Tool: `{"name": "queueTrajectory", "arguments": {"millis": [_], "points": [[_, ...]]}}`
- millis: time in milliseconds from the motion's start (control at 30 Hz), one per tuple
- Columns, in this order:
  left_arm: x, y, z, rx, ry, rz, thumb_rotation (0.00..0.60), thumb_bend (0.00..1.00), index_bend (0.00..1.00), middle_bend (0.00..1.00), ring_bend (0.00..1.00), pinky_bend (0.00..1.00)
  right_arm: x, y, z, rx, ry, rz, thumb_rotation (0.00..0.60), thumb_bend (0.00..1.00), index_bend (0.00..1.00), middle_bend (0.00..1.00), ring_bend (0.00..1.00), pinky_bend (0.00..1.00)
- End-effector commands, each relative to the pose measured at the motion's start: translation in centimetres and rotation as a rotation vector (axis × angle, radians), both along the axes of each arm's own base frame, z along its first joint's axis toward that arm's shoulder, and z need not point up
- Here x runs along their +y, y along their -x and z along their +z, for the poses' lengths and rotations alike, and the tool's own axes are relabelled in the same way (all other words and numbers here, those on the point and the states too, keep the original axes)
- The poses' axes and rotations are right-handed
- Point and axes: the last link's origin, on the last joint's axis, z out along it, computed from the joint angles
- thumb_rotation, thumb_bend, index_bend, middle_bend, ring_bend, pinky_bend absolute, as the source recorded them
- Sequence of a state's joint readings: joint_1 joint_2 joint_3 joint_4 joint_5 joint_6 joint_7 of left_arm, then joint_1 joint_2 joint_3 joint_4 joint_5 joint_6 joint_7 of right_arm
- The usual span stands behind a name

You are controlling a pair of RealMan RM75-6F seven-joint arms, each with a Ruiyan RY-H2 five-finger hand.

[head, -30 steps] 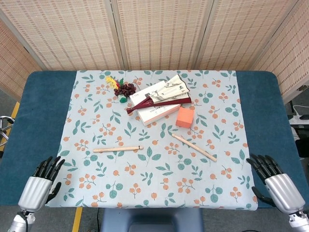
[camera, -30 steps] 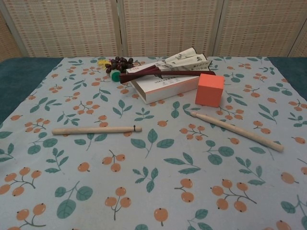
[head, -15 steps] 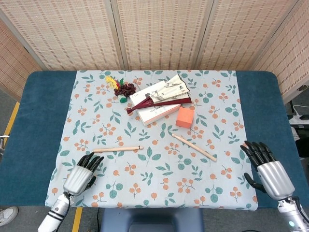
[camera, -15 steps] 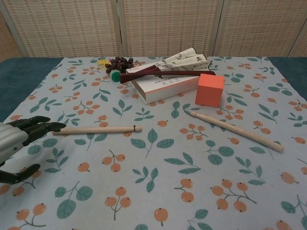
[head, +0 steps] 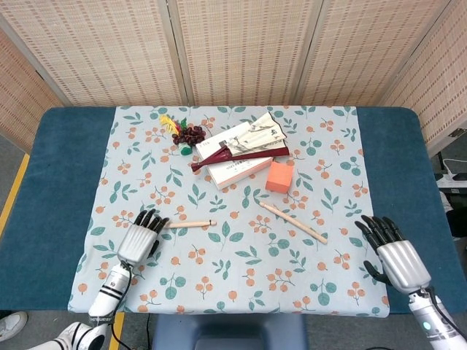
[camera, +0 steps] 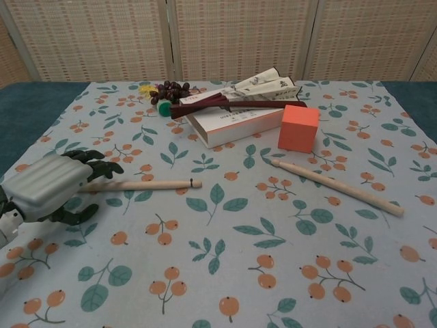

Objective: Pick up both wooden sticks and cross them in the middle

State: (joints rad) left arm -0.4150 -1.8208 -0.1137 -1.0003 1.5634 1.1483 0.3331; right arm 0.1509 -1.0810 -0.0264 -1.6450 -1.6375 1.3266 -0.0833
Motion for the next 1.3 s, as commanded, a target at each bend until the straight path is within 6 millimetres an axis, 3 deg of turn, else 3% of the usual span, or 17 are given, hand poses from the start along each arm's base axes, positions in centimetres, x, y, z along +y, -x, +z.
{"name": "queueTrajectory", "arguments": {"millis": [33,100,433,733,1033,1300], "points": [[0.8,-0.1,-0.4,0.004,-0.015,0.004,0.6,0.42,0.25,0.3,0.13,0.16,-0.1,0.2,-0.1,0.006,-0.004,-0.007,0.6,0.29,0.0,0.0,0.0,0.0],[1.0,-0.1,-0.7,0.01,-0.022,0.001,0.6,0.42,0.32,0.34,0.15,0.16,-0.2,0.3,-0.2,0.009,-0.006,-0.012,0.6,0.29,0.0,0.0,0.0,0.0],[1.8,-0.5,-1.7,0.033,-0.044,-0.02,0.6,0.42,0.45,0.42,0.22,0.17,-0.3,0.6,0.1,0.015,0.0,-0.028,0.6,0.29,0.0,0.0,0.0,0.0],[1.8,-0.6,-1.8,0.02,-0.066,-0.041,0.6,0.43,0.63,0.64,0.35,0.17,-0.3,0.6,-0.1,0.025,-0.002,-0.031,0.6,0.29,0.0,0.0,0.0,0.0],[1.4,-0.9,-0.2,-0.126,-0.131,-0.097,0.6,0.51,0.83,0.86,0.49,0.17,-0.2,0.5,-1.1,0.043,-0.021,-0.037,0.6,0.29,0.0,0.0,0.0,0.0],[0.7,0.1,1.3,-0.265,-0.146,-0.112,0.6,0.52,0.86,0.89,0.51,0.17,-1.4,0.1,-3.6,0.073,-0.064,-0.05,0.6,0.29,0.0,0.0,0.0,0.0]]}}
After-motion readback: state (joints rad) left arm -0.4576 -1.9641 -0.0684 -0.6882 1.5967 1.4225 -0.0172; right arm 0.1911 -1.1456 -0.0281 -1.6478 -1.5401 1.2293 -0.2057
